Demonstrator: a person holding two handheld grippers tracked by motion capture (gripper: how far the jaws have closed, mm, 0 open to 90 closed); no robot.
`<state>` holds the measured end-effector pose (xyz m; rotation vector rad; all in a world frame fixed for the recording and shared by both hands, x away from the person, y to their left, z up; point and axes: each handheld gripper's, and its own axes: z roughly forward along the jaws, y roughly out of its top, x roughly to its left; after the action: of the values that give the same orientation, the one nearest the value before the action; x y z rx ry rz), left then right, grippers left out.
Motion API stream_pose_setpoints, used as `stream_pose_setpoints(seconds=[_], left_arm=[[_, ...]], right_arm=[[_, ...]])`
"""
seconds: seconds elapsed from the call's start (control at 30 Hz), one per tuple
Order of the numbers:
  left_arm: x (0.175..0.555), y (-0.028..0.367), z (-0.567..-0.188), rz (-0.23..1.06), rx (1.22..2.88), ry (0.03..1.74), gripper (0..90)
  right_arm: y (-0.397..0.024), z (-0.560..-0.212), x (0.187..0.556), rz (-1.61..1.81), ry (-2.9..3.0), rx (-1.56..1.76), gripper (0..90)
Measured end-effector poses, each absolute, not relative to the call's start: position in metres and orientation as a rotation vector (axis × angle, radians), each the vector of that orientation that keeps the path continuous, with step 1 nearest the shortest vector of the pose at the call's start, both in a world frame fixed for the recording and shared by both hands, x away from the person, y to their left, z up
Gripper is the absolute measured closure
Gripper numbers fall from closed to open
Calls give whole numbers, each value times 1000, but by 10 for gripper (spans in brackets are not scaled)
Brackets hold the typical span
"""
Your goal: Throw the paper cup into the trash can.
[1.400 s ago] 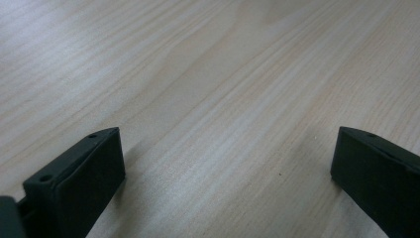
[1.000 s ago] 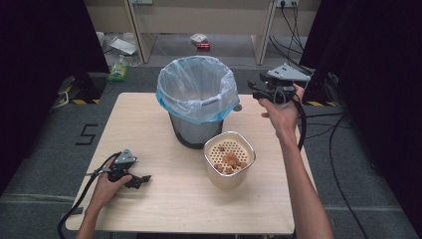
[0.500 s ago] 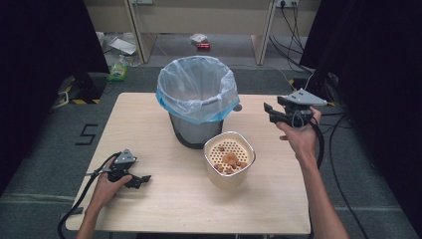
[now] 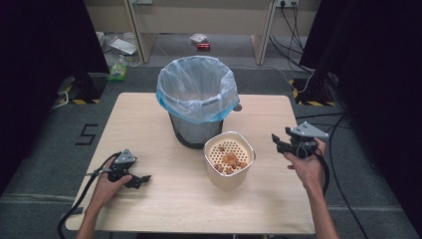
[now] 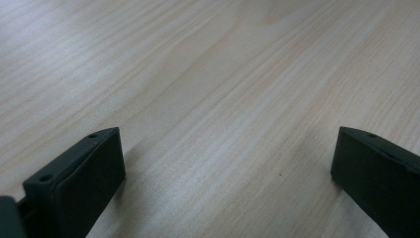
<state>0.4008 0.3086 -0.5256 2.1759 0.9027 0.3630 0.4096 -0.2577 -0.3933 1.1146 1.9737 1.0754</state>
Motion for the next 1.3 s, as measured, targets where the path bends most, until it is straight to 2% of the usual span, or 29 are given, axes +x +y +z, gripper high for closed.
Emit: stream_pose_setpoints(seconds=[0.63,1.3], left_arm=[[400,309,-526,364,2175,904,0],[400,309,-526,363,2175,904,0]], right_arm=[[-260,-460,385,949,2091,1177,415],[-249,-502,379,835,2247,1240,371]])
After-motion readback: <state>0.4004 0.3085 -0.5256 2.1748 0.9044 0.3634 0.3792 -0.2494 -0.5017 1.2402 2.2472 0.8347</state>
